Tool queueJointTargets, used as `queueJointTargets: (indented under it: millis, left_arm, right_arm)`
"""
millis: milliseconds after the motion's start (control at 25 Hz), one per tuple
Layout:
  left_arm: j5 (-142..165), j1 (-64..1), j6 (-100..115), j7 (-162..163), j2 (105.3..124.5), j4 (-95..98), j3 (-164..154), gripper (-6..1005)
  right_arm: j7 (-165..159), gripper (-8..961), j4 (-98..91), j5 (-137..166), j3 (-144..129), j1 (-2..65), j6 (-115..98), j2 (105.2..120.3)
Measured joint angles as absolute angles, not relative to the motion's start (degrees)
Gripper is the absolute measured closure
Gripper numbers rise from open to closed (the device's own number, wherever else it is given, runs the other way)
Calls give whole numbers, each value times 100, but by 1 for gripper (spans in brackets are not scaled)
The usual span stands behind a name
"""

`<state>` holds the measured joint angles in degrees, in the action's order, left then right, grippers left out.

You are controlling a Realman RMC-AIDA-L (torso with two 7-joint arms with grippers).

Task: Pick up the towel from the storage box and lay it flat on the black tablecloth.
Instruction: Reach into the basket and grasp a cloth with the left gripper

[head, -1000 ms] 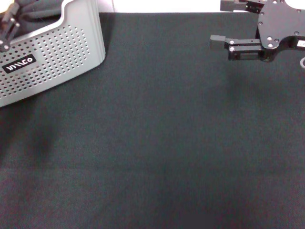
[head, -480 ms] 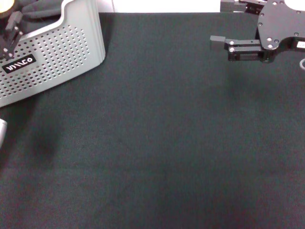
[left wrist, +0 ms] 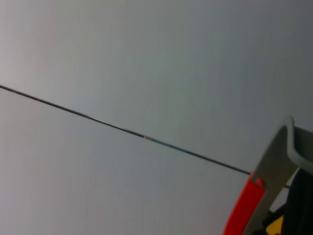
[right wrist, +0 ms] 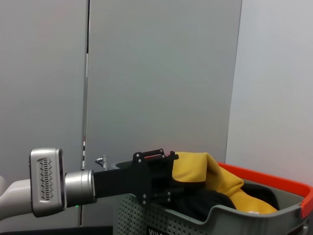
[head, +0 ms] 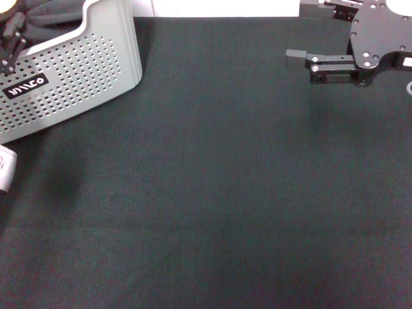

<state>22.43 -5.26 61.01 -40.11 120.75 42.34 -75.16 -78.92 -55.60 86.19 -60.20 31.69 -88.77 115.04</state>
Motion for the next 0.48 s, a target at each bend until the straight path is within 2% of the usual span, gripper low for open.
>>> queueJointTargets:
  millis: [480]
  left_arm:
    - [1818, -492, 5937, -4646, 12079, 4206, -7744, 315]
  right_arm:
    - [-7890, 150, -5579, 8610, -6020, 3153, -8896, 11508]
